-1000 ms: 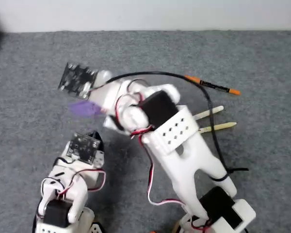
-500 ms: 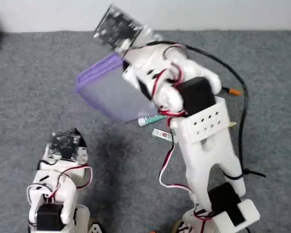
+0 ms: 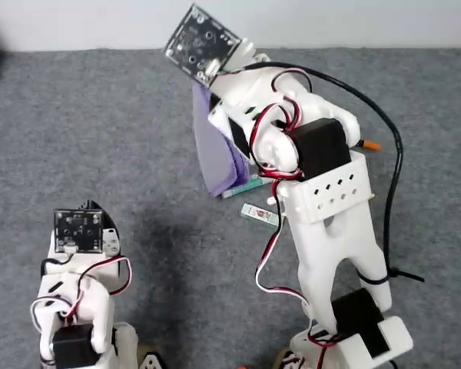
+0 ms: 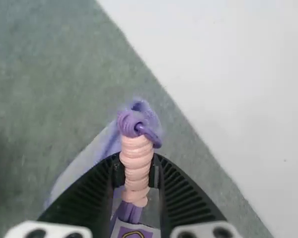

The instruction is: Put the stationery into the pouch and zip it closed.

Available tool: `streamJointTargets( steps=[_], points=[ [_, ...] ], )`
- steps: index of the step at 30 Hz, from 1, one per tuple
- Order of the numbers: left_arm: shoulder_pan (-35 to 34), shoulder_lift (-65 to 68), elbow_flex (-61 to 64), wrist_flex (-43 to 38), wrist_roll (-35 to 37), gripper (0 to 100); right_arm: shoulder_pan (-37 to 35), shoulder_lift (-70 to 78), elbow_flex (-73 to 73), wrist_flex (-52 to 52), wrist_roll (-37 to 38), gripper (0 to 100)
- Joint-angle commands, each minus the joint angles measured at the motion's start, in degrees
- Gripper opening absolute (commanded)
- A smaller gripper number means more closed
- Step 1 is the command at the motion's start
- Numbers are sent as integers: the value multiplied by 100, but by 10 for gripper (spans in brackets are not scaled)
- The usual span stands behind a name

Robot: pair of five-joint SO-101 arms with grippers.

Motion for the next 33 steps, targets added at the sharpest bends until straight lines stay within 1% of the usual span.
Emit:
streamJointTargets(
  steps=[1,6,9,11,14,17,22,26,29,33],
  points=[
    [-9,-62,-532,-299,290,15,-251,-242,-264,470,281,8],
    [-26,-53,-927,-369,686,15,-919,-48,-264,1763,334,8],
    [-53,-44,-1314,-158,800,25,-1253,48,-264,2176,325,8],
    [-44,-44,-1596,123,809,71,-1446,57,-264,2185,158,8],
    [-62,-44,-2000,554,1020,159,-1692,75,-264,2220,-158,8],
    [-62,-44,-2360,1029,1099,204,-1754,84,-264,2220,-220,8],
    [-62,-53,-2809,1556,1046,207,-1754,-4,132,2229,-229,8],
    [-26,-53,-3196,2040,791,207,-1754,-286,633,2220,-229,8],
    [-18,-53,-3222,2356,580,207,-1754,-462,853,2220,-237,8],
    [-18,-53,-2949,2347,387,207,-1780,-725,1055,2220,-237,8]
  ],
)
